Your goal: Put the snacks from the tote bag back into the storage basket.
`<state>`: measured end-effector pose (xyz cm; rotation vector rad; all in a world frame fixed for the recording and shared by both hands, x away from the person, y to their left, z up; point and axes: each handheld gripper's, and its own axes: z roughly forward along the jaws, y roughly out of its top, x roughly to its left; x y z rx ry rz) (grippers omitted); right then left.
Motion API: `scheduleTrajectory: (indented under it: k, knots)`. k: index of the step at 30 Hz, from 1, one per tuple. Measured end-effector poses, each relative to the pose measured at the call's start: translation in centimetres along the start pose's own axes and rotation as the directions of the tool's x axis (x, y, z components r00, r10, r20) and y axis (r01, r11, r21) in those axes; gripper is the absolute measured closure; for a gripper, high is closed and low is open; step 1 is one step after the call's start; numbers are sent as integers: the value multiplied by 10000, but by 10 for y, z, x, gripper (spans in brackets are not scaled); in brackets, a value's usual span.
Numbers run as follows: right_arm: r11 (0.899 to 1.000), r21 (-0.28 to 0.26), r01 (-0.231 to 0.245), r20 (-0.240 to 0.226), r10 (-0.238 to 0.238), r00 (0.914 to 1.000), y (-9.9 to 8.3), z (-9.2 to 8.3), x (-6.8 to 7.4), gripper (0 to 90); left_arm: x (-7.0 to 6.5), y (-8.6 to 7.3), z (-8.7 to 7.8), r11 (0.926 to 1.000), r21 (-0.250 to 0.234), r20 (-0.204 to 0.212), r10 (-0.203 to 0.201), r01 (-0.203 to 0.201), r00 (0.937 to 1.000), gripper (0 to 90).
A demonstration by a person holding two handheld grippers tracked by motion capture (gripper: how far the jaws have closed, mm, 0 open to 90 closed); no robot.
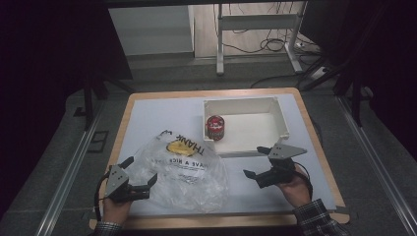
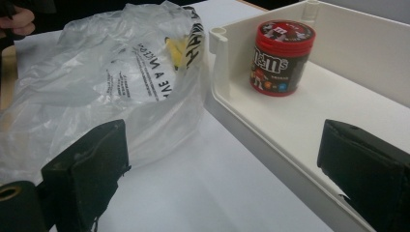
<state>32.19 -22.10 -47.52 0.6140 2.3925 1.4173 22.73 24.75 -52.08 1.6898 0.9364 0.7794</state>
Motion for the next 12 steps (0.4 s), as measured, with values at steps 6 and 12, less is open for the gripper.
scheduleTrajectory:
  k: [6,12]
  knots:
    - [9999,123,-110,330,106,9994,-12,-9,-3,45,0,0,1,10000,21,39,42,-42,10000,0]
    - [9995,166,-273,538,264,9982,-19,-17,-7,45,-1,1,3,9999,58,91,155,-156,9998,0]
